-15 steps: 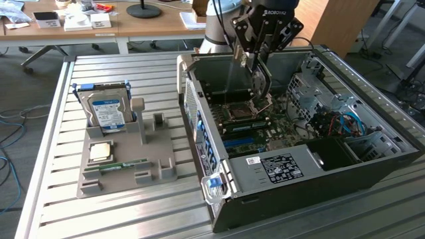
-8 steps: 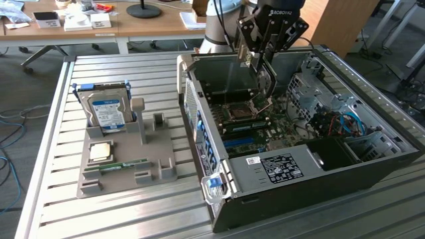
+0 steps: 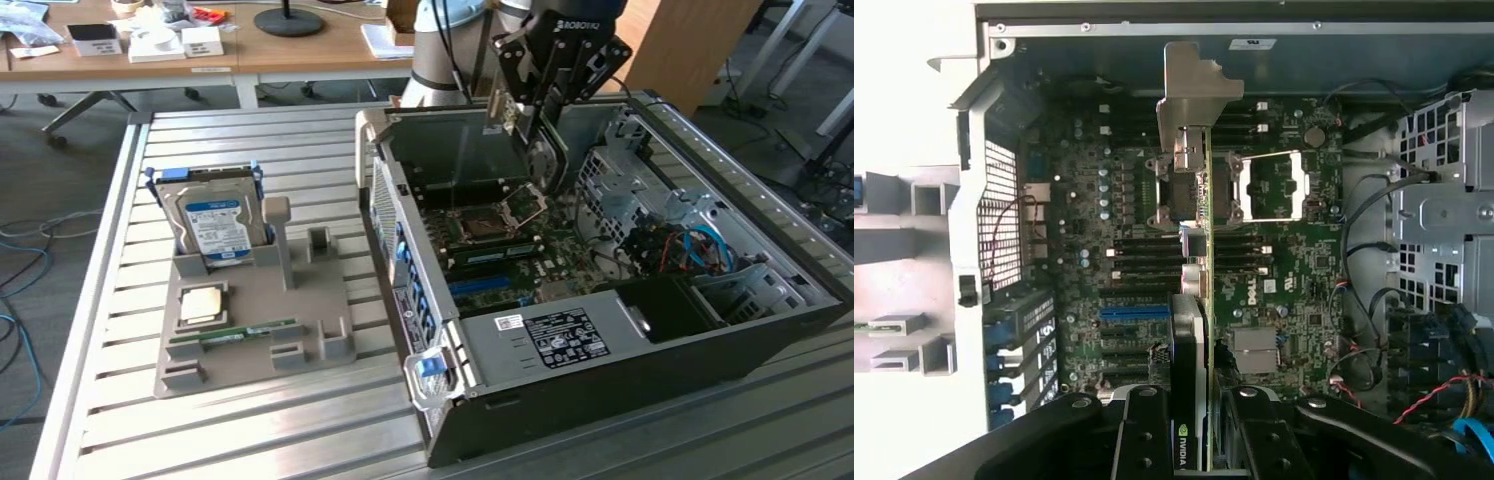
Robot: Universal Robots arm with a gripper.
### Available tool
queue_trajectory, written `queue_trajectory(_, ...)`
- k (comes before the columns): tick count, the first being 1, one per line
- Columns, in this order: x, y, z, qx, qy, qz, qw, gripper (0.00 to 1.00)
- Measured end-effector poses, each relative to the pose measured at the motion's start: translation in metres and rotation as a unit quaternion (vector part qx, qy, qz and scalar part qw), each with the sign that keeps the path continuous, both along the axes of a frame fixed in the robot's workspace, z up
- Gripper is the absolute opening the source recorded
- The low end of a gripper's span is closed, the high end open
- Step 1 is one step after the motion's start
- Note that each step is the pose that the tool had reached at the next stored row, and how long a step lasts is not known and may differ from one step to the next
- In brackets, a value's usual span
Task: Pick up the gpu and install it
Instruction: 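Pick up the gpu and move the gpu toward the slot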
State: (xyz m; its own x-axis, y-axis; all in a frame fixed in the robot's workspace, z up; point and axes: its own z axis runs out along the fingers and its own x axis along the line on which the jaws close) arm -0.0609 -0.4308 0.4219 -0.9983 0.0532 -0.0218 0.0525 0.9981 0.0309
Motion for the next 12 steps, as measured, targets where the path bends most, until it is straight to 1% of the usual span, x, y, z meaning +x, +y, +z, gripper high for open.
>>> queue_trajectory(12,0.013,0.0002,0.0,0.0,0.0,0.0,1.0,0.27)
